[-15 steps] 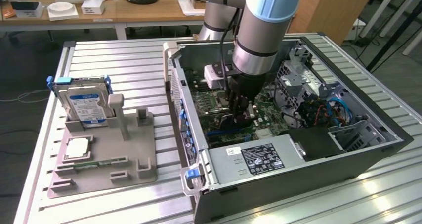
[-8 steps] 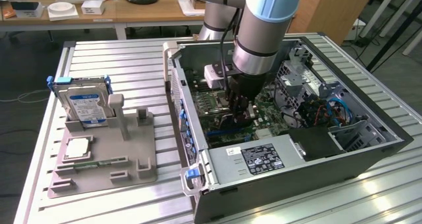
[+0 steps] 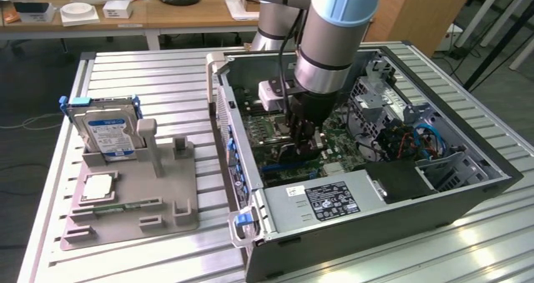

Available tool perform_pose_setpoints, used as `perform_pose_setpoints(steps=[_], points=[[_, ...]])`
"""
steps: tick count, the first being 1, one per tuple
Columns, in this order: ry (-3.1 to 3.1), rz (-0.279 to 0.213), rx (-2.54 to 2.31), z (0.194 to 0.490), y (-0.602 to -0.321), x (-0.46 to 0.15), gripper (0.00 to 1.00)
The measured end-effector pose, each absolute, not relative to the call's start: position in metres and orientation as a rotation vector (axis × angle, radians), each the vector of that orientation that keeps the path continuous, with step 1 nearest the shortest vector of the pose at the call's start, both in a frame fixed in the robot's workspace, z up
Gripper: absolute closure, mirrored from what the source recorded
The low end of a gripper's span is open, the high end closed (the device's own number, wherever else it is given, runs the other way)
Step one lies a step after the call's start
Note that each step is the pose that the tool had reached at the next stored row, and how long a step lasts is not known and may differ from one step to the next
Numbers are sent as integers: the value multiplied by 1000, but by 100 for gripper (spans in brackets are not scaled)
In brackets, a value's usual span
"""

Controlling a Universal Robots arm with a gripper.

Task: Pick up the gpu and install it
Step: 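Insert the gpu into the slot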

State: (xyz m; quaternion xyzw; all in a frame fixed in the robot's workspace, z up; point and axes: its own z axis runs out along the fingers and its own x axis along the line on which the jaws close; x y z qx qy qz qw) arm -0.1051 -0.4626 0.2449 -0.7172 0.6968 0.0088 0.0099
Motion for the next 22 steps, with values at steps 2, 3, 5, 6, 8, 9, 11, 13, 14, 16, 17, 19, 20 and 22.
perform_pose_setpoints(steps=[2, 3, 5, 6, 8, 9, 11, 13, 14, 16, 17, 19, 20, 22], points=[[2173, 22, -2236, 244, -463, -105, 74], [2172, 20, -2236, 244, -463, -105, 74], [2172, 20, -2235, 244, -463, -106, 74], [2174, 20, -2234, 244, -463, -106, 74], [2174, 18, -2232, 243, -462, -107, 74], [2174, 17, -2232, 243, -462, -108, 74], [2171, 11, -2229, 241, -462, -108, 74], [2168, 4, -2226, 240, -462, -108, 74], [2168, 3, -2226, 240, -462, -108, 74], [2167, 2, -2225, 240, -462, -108, 74], [2167, 2, -2225, 240, -462, -108, 74], [2167, 2, -2225, 240, -462, -108, 74], [2166, 2, -2224, 241, -462, -108, 74], [2167, 2, -2225, 242, -462, -108, 74]])
